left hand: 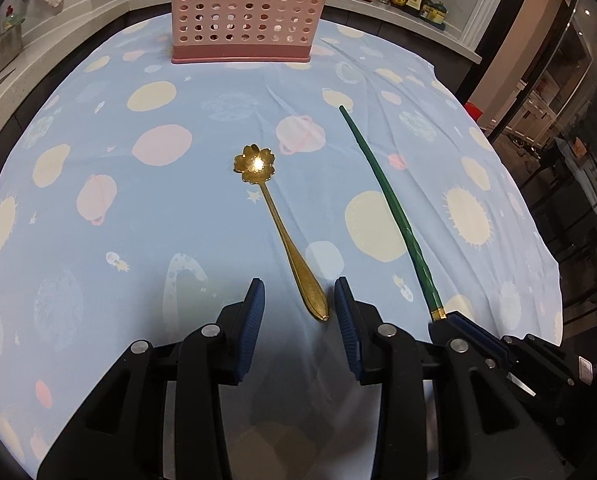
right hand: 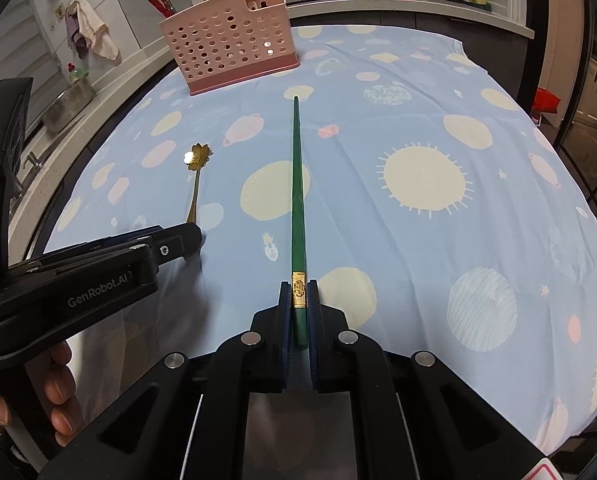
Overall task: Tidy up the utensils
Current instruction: 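Grasp the gold spoon with the left tool while the right tool grasps the green chopstick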
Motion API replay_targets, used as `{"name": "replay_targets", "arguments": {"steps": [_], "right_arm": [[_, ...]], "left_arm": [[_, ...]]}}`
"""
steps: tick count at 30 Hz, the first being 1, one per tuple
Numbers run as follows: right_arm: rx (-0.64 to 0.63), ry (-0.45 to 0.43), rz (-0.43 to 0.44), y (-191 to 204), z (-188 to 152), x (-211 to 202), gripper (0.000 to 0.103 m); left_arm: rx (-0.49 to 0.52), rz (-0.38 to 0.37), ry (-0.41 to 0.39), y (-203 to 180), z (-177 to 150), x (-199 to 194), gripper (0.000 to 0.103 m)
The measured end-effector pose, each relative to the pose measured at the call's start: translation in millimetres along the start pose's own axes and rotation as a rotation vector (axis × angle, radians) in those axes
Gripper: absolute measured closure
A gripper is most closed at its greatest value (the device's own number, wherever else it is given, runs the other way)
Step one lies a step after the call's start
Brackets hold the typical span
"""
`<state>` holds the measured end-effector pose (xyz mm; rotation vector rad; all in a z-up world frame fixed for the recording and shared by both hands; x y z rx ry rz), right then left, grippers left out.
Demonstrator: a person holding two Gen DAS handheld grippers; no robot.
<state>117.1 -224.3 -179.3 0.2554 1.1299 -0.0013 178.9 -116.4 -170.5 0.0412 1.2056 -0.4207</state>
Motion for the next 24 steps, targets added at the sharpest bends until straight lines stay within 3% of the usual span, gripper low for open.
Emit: {"name": "replay_targets", "arguments": {"steps": [2,6,14,24], "right_arm": [[0.000,0.000,0.000,-0.2,0.2,0.1,0.096],[-0.001,0.000,-0.001,0.0,0.6,0.0,0.096],[0.000,-0.006,0.004,0.9,-0.8,-2.9,0.096],[-0.007,-0.057,0.039,12.2,4.0,-30.7,0.096]], "left_arm": [[0.002,0.000,-0.003,0.3,-0.8,-0.2,0.071],[0.008,-0.009,-0.003,1.9,-4.8,-0.2,0.091],[-0.009,-0.030,-0.013,7.3,-8.0,-8.5,0.093],[-0.048,-0.023,-0.101,23.9,-4.3,-55.6,0.094]]}}
Point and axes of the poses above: each gripper's, at about its wrist camera, not at the fingertips, and x roughly the way its jaws point, y to its left, z to its top, the point moved 7 cm from there along x, roughly the way its jaws point, and after that the axes turned 9 degrees about y, right-handed, at the moved point
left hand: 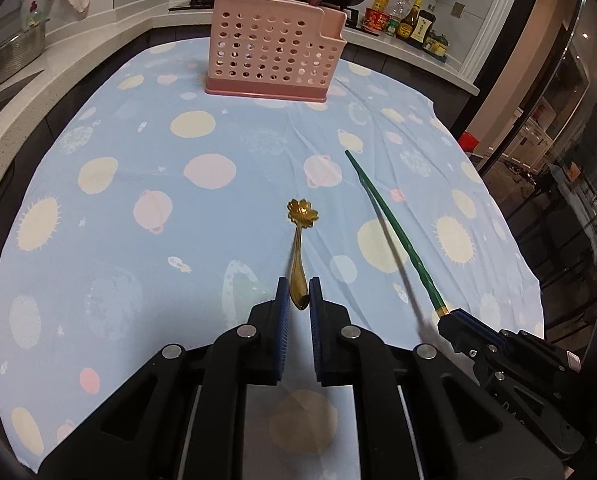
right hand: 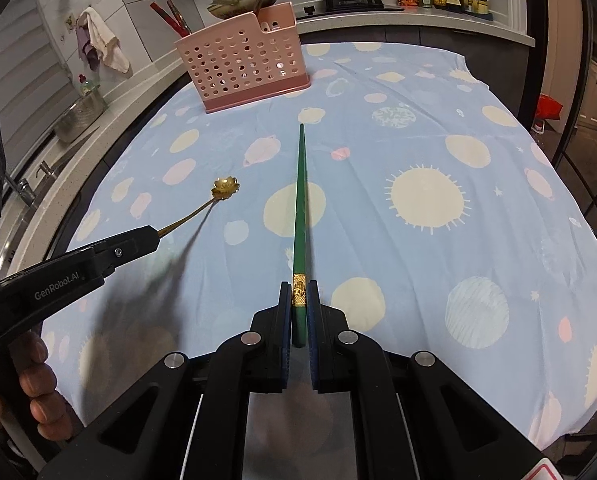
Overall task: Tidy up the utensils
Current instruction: 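Grasp the gold spoon with the left tool while the right tool grasps the green chopstick, then carry the spoon and green chopstick up and lower them into the pink holder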
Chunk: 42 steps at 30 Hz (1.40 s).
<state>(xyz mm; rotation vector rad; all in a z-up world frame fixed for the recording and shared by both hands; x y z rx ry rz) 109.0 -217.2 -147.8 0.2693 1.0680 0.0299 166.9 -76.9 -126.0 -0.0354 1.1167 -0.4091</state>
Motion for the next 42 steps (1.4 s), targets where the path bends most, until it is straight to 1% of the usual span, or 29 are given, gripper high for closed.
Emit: {"name": "replay_targets", "arguments": {"steps": [7,8,17,21,27,32,37,42], "right_arm": [[-0.009,-0.032,0.026,9.5,7.8,-17.7,0.096],[-0.009,-0.035,0.029,10.7,8.5,-19.3,0.096],[-0.007,-0.052,0.049,14.5,14.3,-31.4,0.096],[0.000,-0.097,0.066,16.1,30.0,-52.9,0.096],[0.002,-0.206,0.099,21.7,70.5,-92.4,0.096],[-0.014,-0.292,0.124,29.7,112.4,-117.9,0.096],[-0.024,-0.370,0.161,36.1,165.0,-139.9,0.096],[-0.062,-0.458,0.144,45.7,215.4,-156.5,0.096]], "left_arm": [[-0.015,0.005,-0.048,4.1,10.9,-24.0,0.097],[-0.013,0.003,-0.054,3.9,12.8,-26.7,0.102],[-0.016,0.015,-0.072,7.4,23.1,-38.3,0.102],[-0.002,0.029,-0.109,9.0,36.0,-56.0,0.102],[0.009,0.037,-0.180,11.5,65.0,-86.0,0.102],[0.029,0.046,-0.244,11.4,97.9,-109.3,0.102],[0.040,0.043,-0.297,14.0,137.0,-127.2,0.102],[0.066,0.059,-0.353,13.6,179.4,-142.6,0.102]]}}
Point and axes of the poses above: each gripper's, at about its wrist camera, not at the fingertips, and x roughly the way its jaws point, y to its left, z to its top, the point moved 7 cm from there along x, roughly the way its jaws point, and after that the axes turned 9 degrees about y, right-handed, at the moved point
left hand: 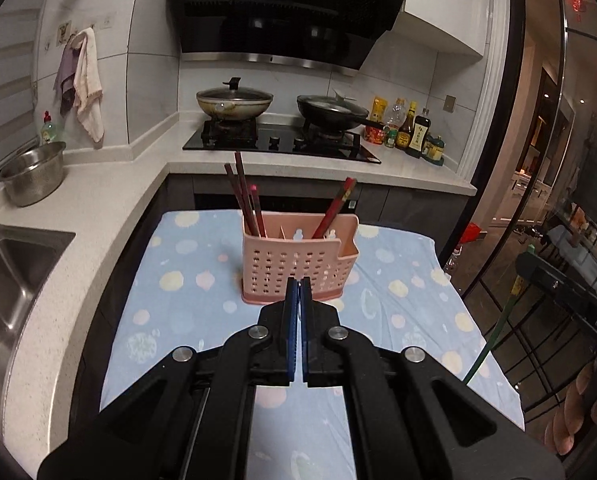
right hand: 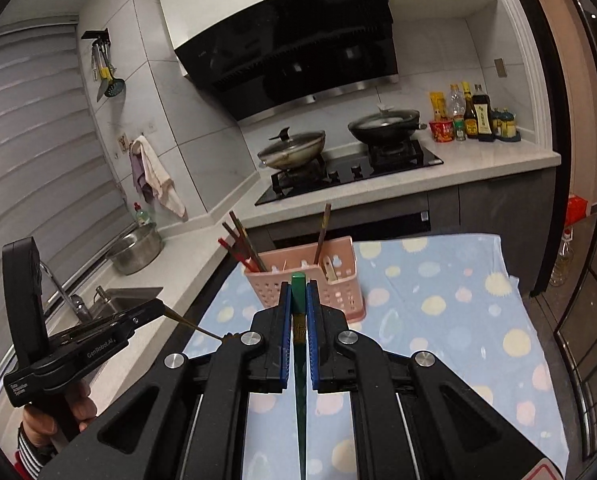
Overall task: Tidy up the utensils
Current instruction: 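Carry the spoon and green chopstick up and lower them into the pink holder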
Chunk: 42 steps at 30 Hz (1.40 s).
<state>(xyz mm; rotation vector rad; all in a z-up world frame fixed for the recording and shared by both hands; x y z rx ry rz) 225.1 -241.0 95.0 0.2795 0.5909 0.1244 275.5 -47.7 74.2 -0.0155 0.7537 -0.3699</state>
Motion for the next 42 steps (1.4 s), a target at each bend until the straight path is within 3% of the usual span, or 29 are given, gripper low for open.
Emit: {"name": "replay_targets", "arguments": {"steps": [13,19,28,38,40,41,42], "right_arm": [[-0.058,-0.176,-0.037,20.4,131.6,67.2,0.096],[-0.062,-0.194,-0.055,23.5,162.4,109.6,0.096],[-0.053,-0.070,-0.070,11.9,144.6,184.4,0.096],[-0.072,0.011,-0.077,6.9,112.2,214.1,0.095],[-0.071,0.007,-0.086,6.7,110.2,213.6,0.082],[-0.067,0.002,-0.085,6.5,109.5,212.5,0.071],[-0.061,-0.005,-0.087,5.6,109.2,210.1,0.067]], "left_arm": [[0.034,0.078,-0.080,13.5,118.6,46.9,0.102],[0.028,0.091,-0.060,22.9,143.5,83.4,0.102],[0.020,0.102,0.025,32.8,134.6,141.6,0.102],[0.008,0.106,0.076,38.5,119.0,168.9,0.101],[-0.005,0.114,0.074,41.4,118.9,169.4,0.099],[-0.011,0.113,0.074,42.2,118.7,169.0,0.092],[-0.016,0.115,0.072,42.7,118.4,168.1,0.086]]}}
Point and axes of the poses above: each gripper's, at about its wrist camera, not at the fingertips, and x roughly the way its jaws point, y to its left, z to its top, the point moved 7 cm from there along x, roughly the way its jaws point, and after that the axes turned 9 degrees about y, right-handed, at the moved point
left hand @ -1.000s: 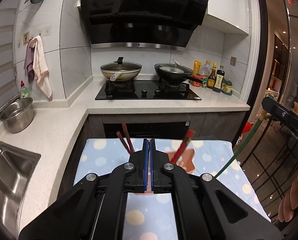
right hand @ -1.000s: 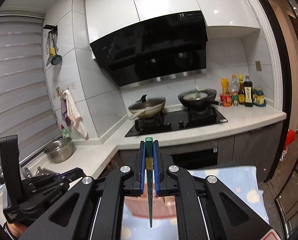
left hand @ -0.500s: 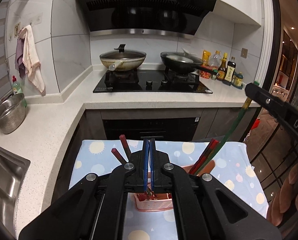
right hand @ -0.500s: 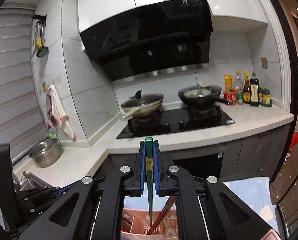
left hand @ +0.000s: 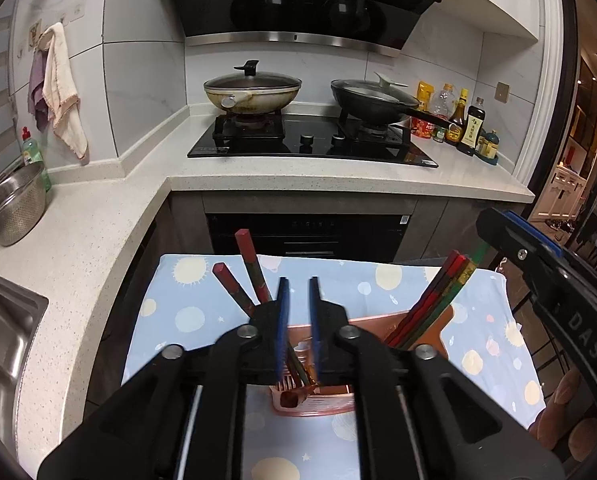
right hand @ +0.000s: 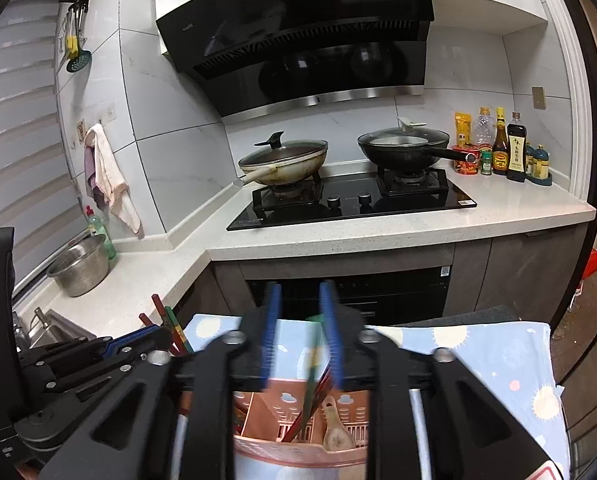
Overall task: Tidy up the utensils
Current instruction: 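Carry the spoon and green chopstick up and lower them into the pink holder, then open both tools and pull them back from the pink holder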
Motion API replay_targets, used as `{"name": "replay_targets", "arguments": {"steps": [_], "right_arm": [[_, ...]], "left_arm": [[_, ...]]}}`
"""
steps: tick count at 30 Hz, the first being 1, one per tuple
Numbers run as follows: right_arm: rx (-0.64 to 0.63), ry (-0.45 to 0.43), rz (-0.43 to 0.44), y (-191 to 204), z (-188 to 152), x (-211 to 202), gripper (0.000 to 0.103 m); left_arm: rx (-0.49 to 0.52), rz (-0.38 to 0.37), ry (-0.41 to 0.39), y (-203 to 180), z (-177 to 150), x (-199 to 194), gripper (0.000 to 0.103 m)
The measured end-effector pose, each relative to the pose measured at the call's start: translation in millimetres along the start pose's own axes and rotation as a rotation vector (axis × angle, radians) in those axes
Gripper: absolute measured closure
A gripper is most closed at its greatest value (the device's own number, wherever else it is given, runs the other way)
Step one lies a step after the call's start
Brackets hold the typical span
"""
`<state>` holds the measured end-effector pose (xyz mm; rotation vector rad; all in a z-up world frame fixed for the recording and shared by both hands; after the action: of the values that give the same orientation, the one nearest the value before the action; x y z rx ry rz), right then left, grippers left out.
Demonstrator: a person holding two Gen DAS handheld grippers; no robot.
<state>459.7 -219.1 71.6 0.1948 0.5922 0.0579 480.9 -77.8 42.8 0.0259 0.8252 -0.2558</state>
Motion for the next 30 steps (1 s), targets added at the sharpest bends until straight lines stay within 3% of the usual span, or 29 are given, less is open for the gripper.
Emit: {"name": "replay_targets", "arguments": {"steps": [14,30], "right_arm": [[-0.034,0.044,-0.022,3.1,-35.7,-34.5,0.061],[-0.009,0.200,-0.078,-2.3,-129.1,-96.1,0.060]], "left_arm": [[0.006,0.024,-0.025,-2.0,-16.7,-29.6,0.072],[0.005,0.018,0.010,-11.9,-95.8,-75.2,0.067]]}}
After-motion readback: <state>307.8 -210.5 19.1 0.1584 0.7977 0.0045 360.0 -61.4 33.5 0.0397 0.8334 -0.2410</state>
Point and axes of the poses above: each gripper's, at about its wrist camera, not at the fingertips, and x roughly the way its jaws point, y to its left, z to its top, the point moved 7 cm from there along x, roughly the way its jaws point, and after that the axes turned 9 degrees about y, right-handed, at the moved point
